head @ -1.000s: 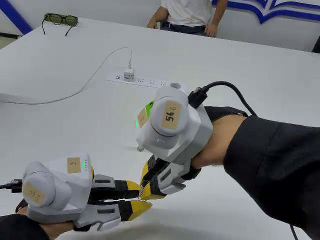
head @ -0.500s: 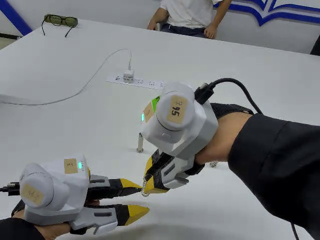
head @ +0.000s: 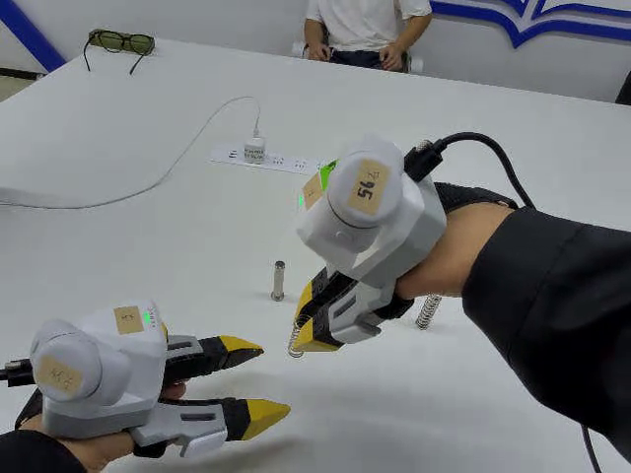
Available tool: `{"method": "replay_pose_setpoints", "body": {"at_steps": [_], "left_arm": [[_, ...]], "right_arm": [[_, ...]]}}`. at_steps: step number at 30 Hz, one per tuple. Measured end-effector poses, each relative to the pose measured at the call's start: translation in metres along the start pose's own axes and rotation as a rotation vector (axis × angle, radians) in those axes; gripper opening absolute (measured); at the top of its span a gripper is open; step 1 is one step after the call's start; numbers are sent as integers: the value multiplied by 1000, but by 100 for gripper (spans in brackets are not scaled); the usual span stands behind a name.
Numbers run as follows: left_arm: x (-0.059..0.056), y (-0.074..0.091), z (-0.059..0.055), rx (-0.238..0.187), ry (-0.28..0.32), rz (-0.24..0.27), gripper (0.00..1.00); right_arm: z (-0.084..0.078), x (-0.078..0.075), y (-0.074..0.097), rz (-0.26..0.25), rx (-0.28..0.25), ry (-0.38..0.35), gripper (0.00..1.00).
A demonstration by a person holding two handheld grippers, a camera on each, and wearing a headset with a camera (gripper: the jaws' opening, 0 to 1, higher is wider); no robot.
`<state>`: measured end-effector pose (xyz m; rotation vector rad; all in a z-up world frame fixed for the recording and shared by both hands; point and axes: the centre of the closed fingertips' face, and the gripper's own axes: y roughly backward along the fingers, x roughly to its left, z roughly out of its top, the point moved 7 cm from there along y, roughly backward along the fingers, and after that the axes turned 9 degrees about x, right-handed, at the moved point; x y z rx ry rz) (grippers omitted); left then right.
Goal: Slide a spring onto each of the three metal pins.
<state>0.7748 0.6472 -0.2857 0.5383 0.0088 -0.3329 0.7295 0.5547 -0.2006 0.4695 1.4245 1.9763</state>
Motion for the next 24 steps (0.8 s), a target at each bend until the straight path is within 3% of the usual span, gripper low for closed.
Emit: {"method": "replay_pose_setpoints", "body": {"at_steps": [12, 24], "left_arm": [[5, 2, -1, -10, 22, 24, 47], [9, 3, -2, -20, 34, 34, 50]], "right_arm": [[-1, -21, 8, -60, -6, -27, 12], [10, -57, 15, -130, -10, -49, 12]]}}
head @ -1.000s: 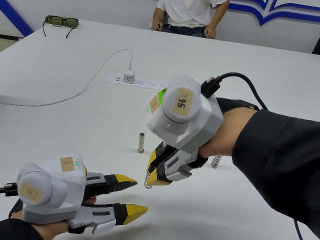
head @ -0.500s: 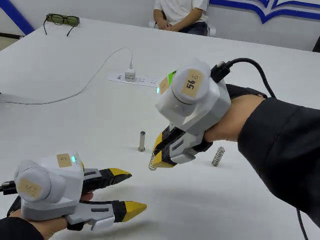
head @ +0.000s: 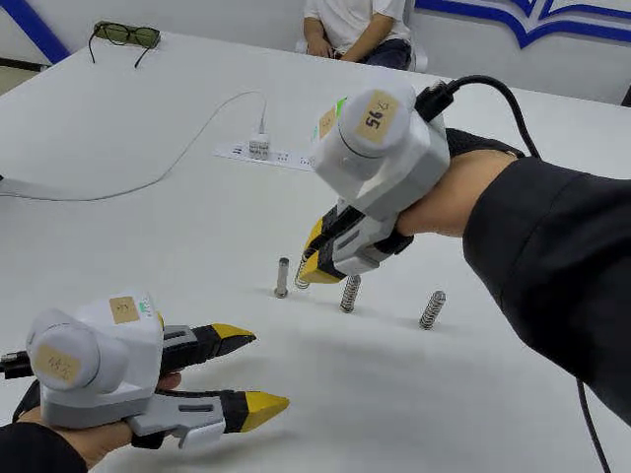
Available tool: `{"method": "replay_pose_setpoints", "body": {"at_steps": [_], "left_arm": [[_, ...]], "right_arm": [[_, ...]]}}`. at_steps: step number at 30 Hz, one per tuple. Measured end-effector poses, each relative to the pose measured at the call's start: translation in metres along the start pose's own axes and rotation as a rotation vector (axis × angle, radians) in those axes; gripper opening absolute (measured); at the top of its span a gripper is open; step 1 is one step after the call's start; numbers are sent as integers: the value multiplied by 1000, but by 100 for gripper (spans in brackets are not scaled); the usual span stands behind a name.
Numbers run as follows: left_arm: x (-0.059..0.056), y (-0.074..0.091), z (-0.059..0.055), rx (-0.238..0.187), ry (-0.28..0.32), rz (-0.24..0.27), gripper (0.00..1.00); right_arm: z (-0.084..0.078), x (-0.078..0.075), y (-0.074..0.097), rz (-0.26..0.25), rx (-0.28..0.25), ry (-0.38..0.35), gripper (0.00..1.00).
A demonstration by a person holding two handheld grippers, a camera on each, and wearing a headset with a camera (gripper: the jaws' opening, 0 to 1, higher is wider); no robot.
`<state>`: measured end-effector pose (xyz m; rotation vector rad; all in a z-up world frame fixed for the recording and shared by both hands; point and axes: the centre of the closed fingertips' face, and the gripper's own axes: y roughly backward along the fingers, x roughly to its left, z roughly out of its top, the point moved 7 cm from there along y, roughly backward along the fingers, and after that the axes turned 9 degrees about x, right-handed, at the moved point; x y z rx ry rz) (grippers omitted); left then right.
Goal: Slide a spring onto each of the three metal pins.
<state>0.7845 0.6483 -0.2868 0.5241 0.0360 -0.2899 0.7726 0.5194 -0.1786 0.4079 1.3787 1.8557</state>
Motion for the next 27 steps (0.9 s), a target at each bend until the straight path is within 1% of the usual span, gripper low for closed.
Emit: {"method": "replay_pose_setpoints", "body": {"at_steps": [7, 12, 19, 27], "left_arm": [[3, 1, -4, -2, 7, 5, 51], [6, 2, -4, -6, 14, 7, 51], [6, 3, -5, -7, 22, 10, 51], [10, 5, -7, -9, 31, 19, 51]], "right_arm": [[2, -17, -6, -34, 5, -32, 12], [3, -29, -13, -43, 4, -57, 12], [3, -34, -24, -41, 5, -83, 12], [6, -35, -32, -31, 6, -93, 12]]}}
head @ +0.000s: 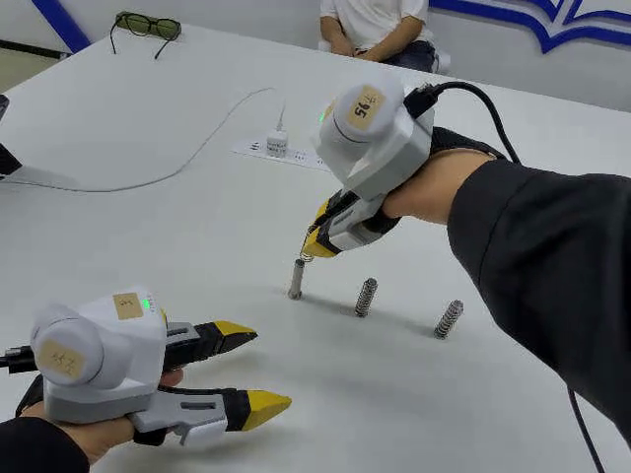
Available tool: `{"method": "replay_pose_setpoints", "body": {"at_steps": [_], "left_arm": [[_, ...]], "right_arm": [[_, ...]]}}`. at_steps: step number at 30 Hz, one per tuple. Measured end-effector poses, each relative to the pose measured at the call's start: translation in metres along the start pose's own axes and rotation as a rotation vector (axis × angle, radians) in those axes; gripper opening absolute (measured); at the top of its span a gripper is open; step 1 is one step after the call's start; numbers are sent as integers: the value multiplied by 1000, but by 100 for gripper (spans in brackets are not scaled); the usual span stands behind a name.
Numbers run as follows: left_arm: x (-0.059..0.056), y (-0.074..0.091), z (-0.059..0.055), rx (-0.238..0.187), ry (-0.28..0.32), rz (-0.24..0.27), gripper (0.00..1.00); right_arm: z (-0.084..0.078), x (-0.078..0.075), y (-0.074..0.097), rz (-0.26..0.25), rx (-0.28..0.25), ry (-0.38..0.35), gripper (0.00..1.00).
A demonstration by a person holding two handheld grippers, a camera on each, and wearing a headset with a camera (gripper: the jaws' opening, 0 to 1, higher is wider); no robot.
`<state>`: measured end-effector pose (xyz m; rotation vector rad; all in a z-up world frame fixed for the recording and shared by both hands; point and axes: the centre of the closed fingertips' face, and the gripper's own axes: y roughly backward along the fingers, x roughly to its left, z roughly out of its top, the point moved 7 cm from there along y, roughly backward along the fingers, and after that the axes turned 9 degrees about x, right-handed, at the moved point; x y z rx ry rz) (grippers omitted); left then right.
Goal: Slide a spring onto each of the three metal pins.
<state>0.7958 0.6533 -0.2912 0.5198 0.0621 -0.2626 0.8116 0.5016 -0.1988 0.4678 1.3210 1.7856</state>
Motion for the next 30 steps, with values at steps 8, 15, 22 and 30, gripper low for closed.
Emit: {"method": "replay_pose_setpoints", "body": {"at_steps": [8, 15, 22, 30], "left_arm": [[0, 0, -1, -1, 6, 3, 51], [1, 1, -2, -3, 11, 5, 51], [2, 1, -4, 1, 17, 7, 51], [1, 1, -4, -3, 23, 7, 50]], "right_arm": [[-1, -1, -7, 17, 12, -7, 12], [0, -2, -12, 19, 13, -7, 12], [-1, -4, -18, 29, 21, -11, 12], [-3, -4, -29, 45, 37, -17, 12]]}}
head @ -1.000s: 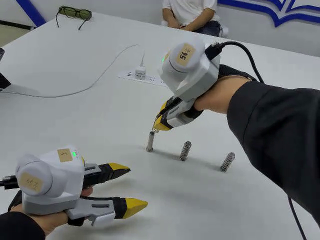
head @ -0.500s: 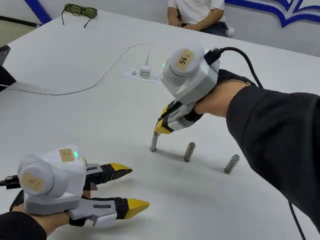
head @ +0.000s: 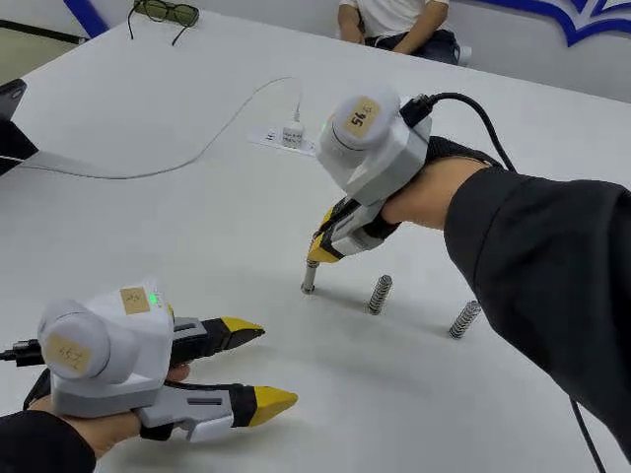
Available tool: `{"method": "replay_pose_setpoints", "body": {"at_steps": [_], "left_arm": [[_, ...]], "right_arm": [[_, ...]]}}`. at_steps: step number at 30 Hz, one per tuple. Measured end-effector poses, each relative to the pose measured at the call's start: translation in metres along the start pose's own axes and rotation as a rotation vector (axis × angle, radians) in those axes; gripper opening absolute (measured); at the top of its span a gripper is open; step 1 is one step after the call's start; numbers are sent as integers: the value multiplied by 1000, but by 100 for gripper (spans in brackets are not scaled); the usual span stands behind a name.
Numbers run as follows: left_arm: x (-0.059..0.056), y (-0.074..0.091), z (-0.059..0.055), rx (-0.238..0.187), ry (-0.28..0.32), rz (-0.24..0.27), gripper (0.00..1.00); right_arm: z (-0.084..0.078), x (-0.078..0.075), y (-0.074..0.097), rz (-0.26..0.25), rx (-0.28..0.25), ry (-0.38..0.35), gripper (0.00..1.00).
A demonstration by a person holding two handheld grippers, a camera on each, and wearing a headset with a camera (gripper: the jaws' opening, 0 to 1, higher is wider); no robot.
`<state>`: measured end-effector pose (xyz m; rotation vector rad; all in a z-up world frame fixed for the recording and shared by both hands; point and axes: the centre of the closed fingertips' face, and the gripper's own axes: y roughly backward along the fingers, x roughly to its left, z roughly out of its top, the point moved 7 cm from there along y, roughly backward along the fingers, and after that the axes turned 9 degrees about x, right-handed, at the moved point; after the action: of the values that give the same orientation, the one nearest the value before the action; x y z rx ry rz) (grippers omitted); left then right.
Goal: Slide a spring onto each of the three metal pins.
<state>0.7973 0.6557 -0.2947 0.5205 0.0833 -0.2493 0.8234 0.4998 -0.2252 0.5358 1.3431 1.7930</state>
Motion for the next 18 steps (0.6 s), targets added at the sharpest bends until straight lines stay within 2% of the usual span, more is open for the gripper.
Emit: {"method": "replay_pose_setpoints", "body": {"at_steps": [18], "left_arm": [[0, -2, -4, 4, 13, -2, 50]], "right_arm": [[-6, -2, -21, 20, 28, -42, 12]]}}
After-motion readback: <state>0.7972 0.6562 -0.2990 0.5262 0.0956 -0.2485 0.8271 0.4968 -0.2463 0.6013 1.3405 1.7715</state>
